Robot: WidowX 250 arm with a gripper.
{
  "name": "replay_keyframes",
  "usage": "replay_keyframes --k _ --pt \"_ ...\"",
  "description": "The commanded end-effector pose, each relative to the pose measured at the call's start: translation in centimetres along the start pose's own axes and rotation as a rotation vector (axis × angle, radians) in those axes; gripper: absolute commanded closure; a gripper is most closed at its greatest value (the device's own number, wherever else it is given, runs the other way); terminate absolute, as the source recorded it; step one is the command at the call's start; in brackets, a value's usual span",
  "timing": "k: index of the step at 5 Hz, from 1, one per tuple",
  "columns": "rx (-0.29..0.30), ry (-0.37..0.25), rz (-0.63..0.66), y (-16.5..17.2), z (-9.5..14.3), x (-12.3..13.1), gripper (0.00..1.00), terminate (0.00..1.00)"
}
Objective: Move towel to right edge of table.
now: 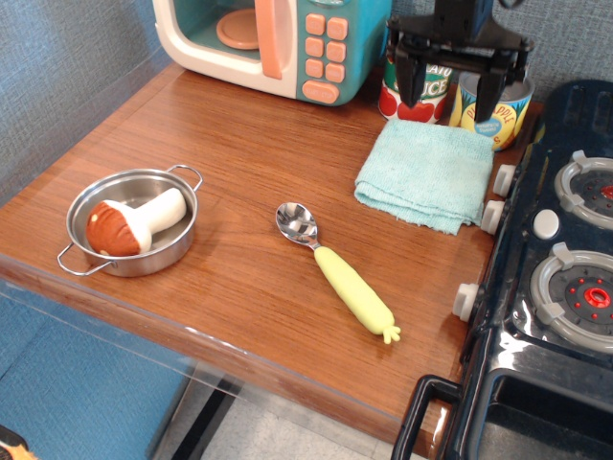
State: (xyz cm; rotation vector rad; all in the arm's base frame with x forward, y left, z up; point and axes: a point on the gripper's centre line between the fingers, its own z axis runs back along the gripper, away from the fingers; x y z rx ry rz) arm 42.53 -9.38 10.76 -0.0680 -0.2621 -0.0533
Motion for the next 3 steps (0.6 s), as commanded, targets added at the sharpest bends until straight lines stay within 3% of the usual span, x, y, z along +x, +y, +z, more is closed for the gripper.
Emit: replay_keyframes --k 1,2,3 --pt "-0.006 -0.071 -0.015 -0.23 4.13 -1.01 0.00 0.00" --pt "-0.006 -0.071 -0.015 -0.23 4.13 -1.01 0.00 0.00" --pt "-0.006 -0.071 -0.015 -0.23 4.13 -1.01 0.00 1.00"
